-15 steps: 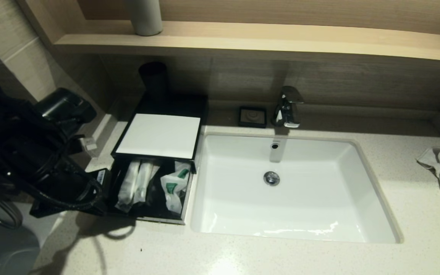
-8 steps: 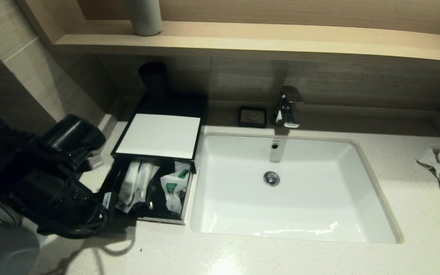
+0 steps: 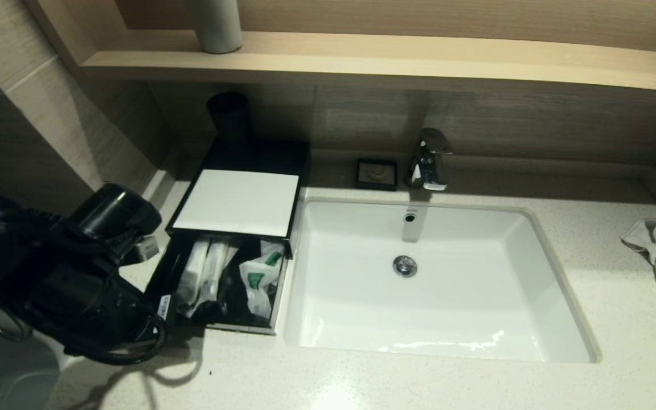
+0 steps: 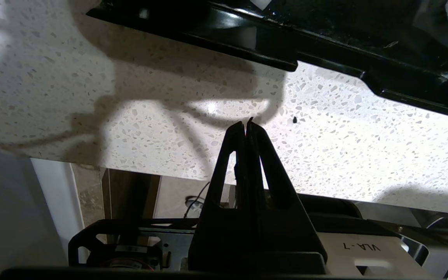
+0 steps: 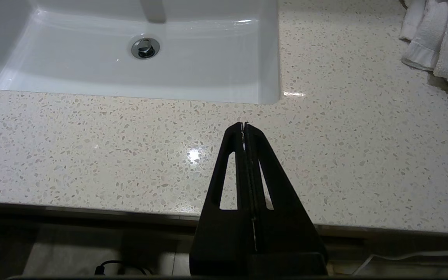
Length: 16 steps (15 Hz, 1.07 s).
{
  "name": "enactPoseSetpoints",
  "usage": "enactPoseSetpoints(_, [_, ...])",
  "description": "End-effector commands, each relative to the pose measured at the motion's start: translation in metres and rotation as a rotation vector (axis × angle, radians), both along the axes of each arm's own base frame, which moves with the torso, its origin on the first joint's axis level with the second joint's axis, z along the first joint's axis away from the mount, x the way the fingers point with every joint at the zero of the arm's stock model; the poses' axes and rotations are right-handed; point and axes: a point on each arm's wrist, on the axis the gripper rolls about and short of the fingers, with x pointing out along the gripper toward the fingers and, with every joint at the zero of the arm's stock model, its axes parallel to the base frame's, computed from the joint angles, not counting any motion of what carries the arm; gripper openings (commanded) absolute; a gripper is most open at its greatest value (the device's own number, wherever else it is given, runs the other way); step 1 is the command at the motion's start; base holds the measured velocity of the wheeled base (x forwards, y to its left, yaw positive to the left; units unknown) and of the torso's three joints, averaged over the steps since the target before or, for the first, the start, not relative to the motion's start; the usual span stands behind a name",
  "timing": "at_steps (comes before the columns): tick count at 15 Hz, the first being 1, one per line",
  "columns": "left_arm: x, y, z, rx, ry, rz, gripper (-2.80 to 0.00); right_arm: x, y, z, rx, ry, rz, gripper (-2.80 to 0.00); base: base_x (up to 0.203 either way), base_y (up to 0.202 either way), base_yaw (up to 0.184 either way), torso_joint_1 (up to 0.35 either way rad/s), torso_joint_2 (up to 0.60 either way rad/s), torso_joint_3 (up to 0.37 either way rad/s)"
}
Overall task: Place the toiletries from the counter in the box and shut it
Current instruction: Close the drawer
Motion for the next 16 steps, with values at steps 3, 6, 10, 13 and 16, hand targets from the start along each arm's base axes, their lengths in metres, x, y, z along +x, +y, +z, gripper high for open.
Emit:
enactPoseSetpoints(3, [0.008,-0.003,-0.009,0.006,0.016,0.003,-2.80,0.000,0.000,0.000,-0.001,0.000,0.000,-2.80,0.000,0.000,0.000,0.000,0.00,0.000])
enactPoseSetpoints(6, [0.014,-0.005,-0.012,0.006,0.015,0.003,-2.80,0.000,0.000,0.000,-0.001,0.000,0.000,-2.80,0.000,0.000,0.000,0.000,0.00,0.000])
enactPoseSetpoints(10, [0.021,-0.007,-0.017,0.004,0.007,0.004,-2.80,0.000,0.000,0.000,-0.001,0.000,0.000,-2.80,0.000,0.000,0.000,0.000,0.00,0.000])
enactPoseSetpoints(13, [0.028,-0.009,-0.020,-0.001,-0.008,0.004,-2.80,0.000,0.000,0.000,-0.001,0.000,0.000,-2.80,0.000,0.000,0.000,0.000,0.00,0.000])
enactPoseSetpoints(16, [0.032,-0.010,-0.019,-0.004,-0.022,0.005,-2.80,0.000,0.000,0.000,-0.001,0.000,0.000,-2.80,0.000,0.000,0.000,0.000,0.00,0.000])
